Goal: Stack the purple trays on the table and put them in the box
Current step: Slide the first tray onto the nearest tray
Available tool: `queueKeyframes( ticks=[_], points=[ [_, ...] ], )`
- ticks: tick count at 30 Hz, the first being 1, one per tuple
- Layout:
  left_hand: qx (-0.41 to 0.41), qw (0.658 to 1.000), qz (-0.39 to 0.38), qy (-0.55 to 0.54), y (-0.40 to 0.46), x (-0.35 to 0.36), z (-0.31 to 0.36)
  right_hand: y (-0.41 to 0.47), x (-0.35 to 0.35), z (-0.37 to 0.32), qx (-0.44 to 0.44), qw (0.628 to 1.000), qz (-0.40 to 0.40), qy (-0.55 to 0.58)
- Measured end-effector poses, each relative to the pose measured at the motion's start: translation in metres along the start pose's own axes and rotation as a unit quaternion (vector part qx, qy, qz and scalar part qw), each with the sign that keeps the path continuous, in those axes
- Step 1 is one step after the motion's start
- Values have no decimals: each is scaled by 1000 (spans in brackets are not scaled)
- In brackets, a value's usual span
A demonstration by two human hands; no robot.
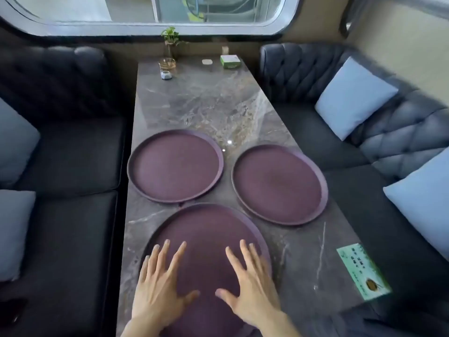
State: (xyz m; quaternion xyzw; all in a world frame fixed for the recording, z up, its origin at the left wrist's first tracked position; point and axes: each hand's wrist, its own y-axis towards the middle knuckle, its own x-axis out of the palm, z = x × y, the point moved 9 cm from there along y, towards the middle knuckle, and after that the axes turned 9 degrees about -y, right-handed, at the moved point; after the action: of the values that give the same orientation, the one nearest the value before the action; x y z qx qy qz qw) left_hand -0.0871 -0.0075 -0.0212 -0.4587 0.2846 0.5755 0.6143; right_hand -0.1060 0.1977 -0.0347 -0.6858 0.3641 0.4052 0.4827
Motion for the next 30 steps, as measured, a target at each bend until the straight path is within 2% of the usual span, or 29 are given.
queueKeyframes(
  ticks=[1,3,6,13,19,21,25,27,30],
  points=[
    [-3,999,-44,0,1,10,-2,0,11,0,-6,1000,-25,-4],
    [1,997,-77,30,0,28,-3,-2,25,12,18,999,-11,-34],
    [11,996,-89,30,0,48,2,-6,34,24,14,999,15,-50],
    [23,997,-65,40,11,65,23,-1,14,51,1,999,36,-11],
    [16,998,-43,50,22,67,40,12,-1,70,26,998,52,37],
    [18,999,-6,29,29,54,45,18,-20,86,67,989,99,91],
    [15,997,75,-11,64,23,61,30,-72,143,163,944,224,182],
    [7,995,88,-54,88,13,77,40,-90,175,211,931,221,201],
    [-33,980,86,-176,131,4,102,57,-107,223,266,911,199,247]
  ],
)
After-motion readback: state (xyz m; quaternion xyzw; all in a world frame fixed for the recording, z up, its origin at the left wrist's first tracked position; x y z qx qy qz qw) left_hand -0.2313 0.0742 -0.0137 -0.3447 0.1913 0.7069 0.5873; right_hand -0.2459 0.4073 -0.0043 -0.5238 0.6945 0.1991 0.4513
